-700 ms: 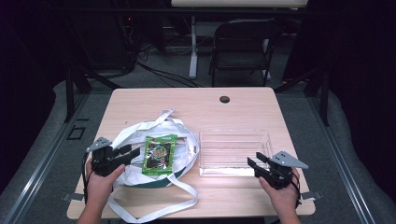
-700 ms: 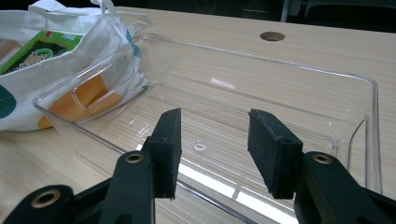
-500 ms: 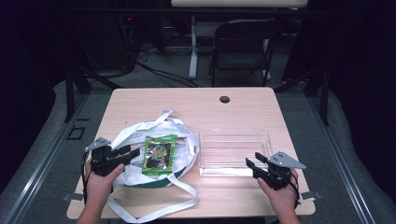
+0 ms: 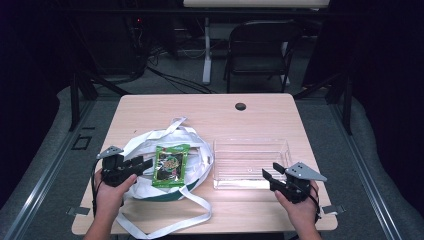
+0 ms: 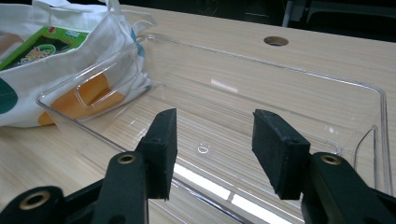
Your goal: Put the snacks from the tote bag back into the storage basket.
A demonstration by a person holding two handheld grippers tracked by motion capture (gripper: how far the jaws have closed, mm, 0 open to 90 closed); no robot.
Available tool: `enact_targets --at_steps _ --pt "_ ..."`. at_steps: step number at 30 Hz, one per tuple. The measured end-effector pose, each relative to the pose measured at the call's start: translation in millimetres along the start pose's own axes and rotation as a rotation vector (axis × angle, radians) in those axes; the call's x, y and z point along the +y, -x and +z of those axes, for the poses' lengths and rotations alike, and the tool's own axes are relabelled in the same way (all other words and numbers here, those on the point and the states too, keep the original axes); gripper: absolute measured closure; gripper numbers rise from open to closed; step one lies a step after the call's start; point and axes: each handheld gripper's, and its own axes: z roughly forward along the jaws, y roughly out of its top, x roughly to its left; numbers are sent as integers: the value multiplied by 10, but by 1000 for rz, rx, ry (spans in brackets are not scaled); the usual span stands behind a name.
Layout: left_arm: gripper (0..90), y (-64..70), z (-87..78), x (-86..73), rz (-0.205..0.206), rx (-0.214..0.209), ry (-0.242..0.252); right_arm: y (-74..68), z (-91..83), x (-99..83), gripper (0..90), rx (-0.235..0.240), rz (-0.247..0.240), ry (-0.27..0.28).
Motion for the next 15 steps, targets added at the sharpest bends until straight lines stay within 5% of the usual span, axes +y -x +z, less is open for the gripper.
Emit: enact_targets --at_steps 8,15 --pt "473 68 128 190 -27 -31 -98 -61 30 3 484 16 -36 6" --pt "421 13 294 381 -110 -42 -156 -39 8 9 460 6 -28 15"
